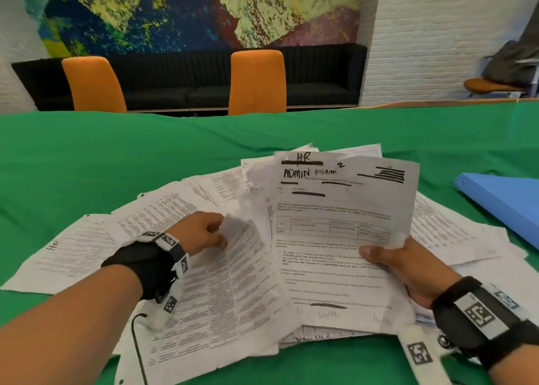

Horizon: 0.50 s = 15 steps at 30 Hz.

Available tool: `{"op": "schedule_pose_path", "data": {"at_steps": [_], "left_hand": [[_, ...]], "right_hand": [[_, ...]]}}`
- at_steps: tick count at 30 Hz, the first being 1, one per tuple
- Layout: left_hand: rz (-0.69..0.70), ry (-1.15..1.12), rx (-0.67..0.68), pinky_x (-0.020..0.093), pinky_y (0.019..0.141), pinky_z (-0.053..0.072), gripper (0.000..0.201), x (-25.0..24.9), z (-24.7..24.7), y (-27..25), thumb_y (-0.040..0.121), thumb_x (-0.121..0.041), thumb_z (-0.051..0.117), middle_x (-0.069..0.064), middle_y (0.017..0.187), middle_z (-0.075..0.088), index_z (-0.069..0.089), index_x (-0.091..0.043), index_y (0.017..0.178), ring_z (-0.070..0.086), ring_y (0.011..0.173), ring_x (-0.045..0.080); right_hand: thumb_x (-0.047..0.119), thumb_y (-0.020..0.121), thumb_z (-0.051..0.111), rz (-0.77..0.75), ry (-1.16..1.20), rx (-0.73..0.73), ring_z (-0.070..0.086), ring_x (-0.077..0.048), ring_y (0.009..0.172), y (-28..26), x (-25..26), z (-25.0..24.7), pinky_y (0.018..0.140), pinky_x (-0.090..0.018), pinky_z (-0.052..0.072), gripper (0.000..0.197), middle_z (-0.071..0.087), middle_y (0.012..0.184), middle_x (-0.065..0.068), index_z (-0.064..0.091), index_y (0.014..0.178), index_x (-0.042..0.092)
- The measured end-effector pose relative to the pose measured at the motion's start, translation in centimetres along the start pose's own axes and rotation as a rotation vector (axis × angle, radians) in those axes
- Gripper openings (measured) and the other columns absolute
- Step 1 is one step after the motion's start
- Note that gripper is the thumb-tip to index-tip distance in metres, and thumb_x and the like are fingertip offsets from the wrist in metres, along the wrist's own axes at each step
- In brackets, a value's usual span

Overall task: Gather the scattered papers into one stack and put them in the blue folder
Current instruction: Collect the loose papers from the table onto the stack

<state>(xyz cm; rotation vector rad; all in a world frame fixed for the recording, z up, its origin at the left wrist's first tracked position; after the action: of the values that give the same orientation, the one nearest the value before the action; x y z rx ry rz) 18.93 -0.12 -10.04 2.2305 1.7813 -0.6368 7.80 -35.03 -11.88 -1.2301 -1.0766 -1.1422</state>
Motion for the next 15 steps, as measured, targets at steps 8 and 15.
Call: {"op": "schedule_pose_path", "data": {"at_steps": [8, 15], "left_hand": [[-0.088, -0.159, -0.247, 0.030, 0.076, 0.046, 0.010, 1.6, -8.0, -2.6, 0.101, -0.017, 0.052, 0.004, 0.102, 0.066, 0.060, -0.018, 0.106, 0.062, 0.091, 0.024], [-0.160, -0.582, -0.180, 0.057, 0.091, 0.055, 0.017, 1.4, -4.2, -5.4, 0.091, -0.018, 0.062, 0.010, 0.103, 0.075, 0.068, -0.021, 0.107, 0.072, 0.093, 0.036]], "right_hand": [[0.014, 0.084, 0.067, -0.125, 0.494, -0.074, 0.069, -0.033, 0.119, 0.2, 3.3, -3.2, 0.086, -0.049, 0.062, 0.056, 0.069, 0.134, -0.016, 0.061, 0.140, 0.018], [0.014, 0.072, 0.082, -0.095, 0.404, -0.003, 0.072, -0.034, 0.113, -0.6, 3.9, -0.4, 0.081, -0.042, 0.064, 0.065, 0.072, 0.128, -0.017, 0.064, 0.134, 0.011]]}}
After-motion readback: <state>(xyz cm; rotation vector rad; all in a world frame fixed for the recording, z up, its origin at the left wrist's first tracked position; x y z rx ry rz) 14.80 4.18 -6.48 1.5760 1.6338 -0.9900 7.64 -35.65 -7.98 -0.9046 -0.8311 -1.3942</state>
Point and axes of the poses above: each hand's wrist, its own y-axis towards the middle knuckle, its own z-axis out of the palm, x = y × z, the point moved 10 cm from there along y, towards the middle knuckle
